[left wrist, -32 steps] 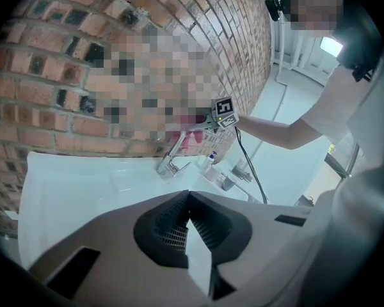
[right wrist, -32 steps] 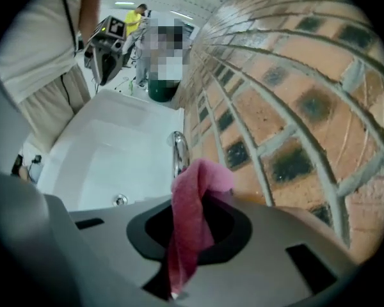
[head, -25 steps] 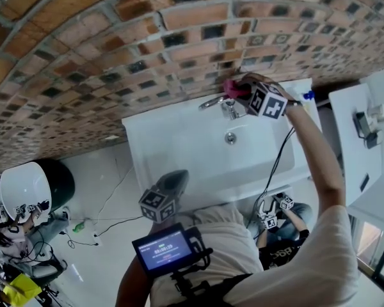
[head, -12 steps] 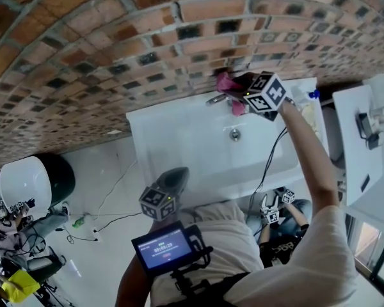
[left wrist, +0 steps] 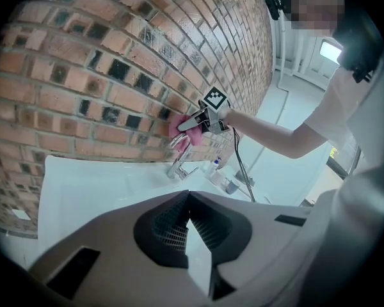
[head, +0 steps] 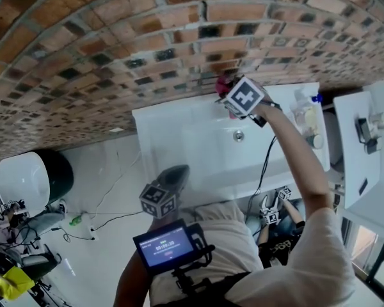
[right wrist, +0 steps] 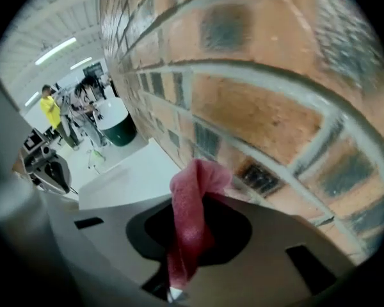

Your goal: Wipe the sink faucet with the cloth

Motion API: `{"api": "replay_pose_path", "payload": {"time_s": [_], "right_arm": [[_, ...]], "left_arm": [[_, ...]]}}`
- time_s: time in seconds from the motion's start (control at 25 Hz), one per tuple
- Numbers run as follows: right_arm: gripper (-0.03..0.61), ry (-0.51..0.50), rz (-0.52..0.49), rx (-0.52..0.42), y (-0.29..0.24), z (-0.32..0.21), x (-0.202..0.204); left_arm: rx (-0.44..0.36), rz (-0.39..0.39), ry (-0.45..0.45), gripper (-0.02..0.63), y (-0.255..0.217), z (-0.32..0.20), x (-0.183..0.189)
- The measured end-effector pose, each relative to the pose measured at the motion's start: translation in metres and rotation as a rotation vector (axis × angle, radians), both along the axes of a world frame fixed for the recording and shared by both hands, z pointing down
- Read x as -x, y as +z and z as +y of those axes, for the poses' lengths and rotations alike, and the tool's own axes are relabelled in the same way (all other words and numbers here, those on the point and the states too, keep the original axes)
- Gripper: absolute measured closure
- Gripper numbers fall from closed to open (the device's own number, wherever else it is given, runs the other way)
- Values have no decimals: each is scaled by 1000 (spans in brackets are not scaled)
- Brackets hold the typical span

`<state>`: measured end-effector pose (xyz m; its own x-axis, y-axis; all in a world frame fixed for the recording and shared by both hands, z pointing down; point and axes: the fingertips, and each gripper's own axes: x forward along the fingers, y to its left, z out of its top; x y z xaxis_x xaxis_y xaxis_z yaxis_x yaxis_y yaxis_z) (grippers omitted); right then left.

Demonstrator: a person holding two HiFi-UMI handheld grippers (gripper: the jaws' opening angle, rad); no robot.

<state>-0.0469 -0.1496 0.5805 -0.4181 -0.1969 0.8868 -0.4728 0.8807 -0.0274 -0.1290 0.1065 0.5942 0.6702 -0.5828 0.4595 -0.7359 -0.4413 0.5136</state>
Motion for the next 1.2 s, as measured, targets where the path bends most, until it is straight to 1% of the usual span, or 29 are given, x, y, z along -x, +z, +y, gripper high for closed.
{"api": "replay_pose_path", "payload": {"time_s": [0.08,0.2,0.32,0.36,0.4,0.44,0.48,0.56,0.6,0.64,0.68,0.8,0.88,0.96,1.0,1.08,1.2], "right_arm": [[518,-26,111,-28,10,9,13],[518,-90,308,-74,23,23,24],[518,-210,510,-153,44,34,36],[518,-253,563,-172,52,39,40],[518,-290,584,-169,60,48,45],[518,-313,556,-136,66,61,53],[518,-319,481,-70,69,79,65],[518,-288,253,108,70,121,91],[518,-257,134,197,68,141,102],[517,-215,17,268,63,156,111],[517,-161,-93,303,57,162,118],[517,50,-362,332,40,166,120],[517,201,-503,352,27,173,111],[517,326,-619,348,6,184,97],[517,376,-669,329,-6,189,90],[517,455,-746,259,-33,197,75],[517,528,-822,103,-81,219,62]], "left_arm": [[-5,1,-2,620,-3,0,4],[-12,2,-18,620,-7,0,10],[-15,-4,-44,620,-10,2,17],[-16,-8,-52,620,-11,2,21],[-19,-13,-58,620,-13,2,24],[-19,-18,-68,620,-14,2,29],[-18,-23,-84,620,-16,3,35],[-12,-37,-135,620,-18,10,52],[-8,-45,-169,620,-18,16,62],[-4,-48,-203,620,-19,23,73],[-4,-48,-231,620,-19,28,84],[-24,-19,-289,620,-22,37,112],[-36,11,-303,620,-26,45,125],[-56,45,-292,620,-32,55,134],[-69,58,-279,620,-36,60,138],[-91,80,-247,620,-46,68,146],[-128,100,-185,620,-62,82,163]]}}
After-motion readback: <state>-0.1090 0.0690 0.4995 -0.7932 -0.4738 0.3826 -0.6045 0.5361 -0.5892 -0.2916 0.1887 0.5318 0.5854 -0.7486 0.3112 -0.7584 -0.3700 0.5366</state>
